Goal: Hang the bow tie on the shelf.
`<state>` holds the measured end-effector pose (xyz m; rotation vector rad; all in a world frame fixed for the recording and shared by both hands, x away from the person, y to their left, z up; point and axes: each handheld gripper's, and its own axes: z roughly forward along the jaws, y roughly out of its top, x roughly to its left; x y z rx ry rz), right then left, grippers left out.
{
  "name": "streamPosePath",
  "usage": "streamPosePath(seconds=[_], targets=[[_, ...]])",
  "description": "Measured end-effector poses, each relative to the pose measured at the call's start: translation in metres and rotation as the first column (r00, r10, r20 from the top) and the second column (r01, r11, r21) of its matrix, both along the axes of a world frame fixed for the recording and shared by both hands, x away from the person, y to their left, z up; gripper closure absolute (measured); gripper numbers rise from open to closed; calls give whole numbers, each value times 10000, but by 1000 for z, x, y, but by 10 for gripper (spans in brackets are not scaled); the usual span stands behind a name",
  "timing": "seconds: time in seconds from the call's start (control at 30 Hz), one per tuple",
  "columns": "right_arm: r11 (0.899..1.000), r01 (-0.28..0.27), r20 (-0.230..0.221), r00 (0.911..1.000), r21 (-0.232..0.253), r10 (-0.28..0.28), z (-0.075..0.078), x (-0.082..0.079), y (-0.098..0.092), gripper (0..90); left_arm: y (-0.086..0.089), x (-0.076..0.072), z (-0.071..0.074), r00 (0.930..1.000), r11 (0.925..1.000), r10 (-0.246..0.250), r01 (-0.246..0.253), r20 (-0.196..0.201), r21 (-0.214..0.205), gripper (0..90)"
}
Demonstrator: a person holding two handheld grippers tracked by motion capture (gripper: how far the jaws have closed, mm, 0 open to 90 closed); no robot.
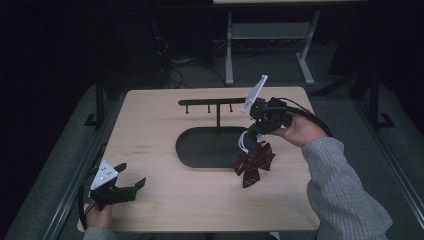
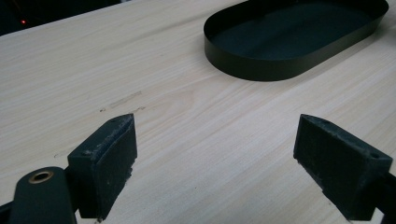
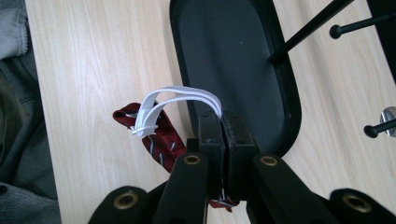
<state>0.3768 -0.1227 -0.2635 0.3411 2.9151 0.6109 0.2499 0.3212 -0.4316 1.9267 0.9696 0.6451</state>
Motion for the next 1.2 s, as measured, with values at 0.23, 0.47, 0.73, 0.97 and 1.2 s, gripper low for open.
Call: streamPosePath(seconds=[0.23, 0.47, 0.73, 0.97, 1.2], targets=[[10000, 3, 60, 10000, 11, -3, 7, 7, 7, 874, 0, 0, 0, 10000, 10000, 15, -15, 13, -22, 131], [10000, -52, 95, 9999, -12, 52, 12, 16, 16, 874, 0, 0, 0, 10000, 10000, -32, 32, 15, -21, 131], [9998, -5, -37, 10000, -187, 5, 17, 36, 30, 874, 1, 0, 1, 10000, 10000, -17, 17, -9, 19, 131], [9996, 220, -155, 9996, -149, -223, 20, 54, 35, 875, 0, 0, 1, 10000, 10000, -68, 68, -3, 66, 131], [9986, 484, -248, 9985, -235, -490, 20, 69, 38, 875, 0, 0, 2, 10000, 10000, -49, 49, 51, 34, 131]])
